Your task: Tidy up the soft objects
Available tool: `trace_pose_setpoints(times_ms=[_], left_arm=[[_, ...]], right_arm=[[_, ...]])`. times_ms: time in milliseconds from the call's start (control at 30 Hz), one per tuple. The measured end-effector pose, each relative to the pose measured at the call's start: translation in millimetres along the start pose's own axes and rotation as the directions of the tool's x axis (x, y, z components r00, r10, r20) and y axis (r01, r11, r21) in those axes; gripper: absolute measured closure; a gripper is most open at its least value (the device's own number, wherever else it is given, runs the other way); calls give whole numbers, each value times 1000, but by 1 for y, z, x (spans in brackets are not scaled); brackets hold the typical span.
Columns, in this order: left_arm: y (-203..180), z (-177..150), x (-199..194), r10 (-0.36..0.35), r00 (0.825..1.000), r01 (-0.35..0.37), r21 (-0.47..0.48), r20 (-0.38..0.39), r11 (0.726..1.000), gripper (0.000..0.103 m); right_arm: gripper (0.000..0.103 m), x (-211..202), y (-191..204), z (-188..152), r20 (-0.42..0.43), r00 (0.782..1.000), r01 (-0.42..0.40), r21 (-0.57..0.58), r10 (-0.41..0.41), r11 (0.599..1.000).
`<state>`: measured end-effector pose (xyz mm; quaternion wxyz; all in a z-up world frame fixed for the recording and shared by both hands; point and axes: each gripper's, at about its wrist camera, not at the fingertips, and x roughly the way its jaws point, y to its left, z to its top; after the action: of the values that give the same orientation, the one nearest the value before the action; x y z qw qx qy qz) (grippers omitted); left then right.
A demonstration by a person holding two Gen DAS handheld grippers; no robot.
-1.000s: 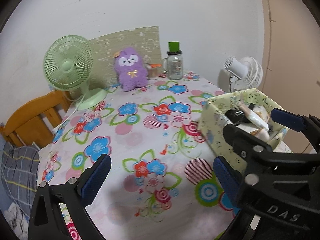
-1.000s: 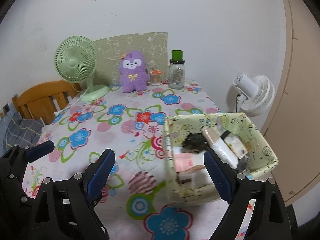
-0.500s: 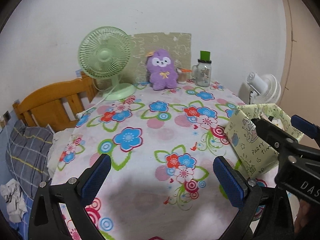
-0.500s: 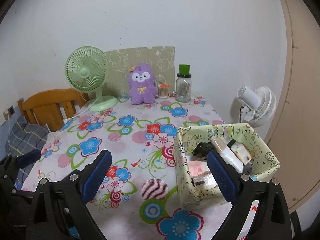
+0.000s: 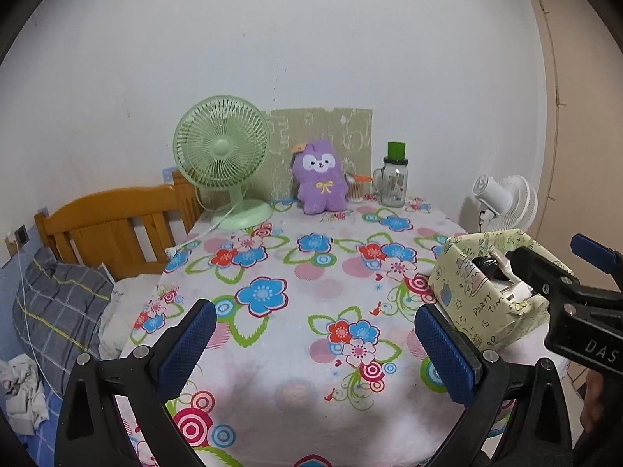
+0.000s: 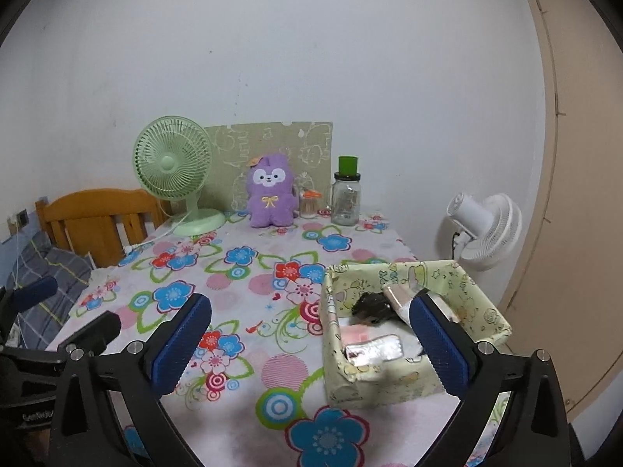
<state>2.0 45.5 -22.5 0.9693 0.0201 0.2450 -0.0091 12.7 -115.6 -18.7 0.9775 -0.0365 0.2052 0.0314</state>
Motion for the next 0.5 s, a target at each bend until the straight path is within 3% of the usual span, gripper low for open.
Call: trace_pose_setpoints(times_ms=[500], left_arm=[[-10,0,2,-18,1000,17,-30,-25,999,0]], right_arm=[[0,-2,-12,-12,-23,1000,-8,20,9,1000]])
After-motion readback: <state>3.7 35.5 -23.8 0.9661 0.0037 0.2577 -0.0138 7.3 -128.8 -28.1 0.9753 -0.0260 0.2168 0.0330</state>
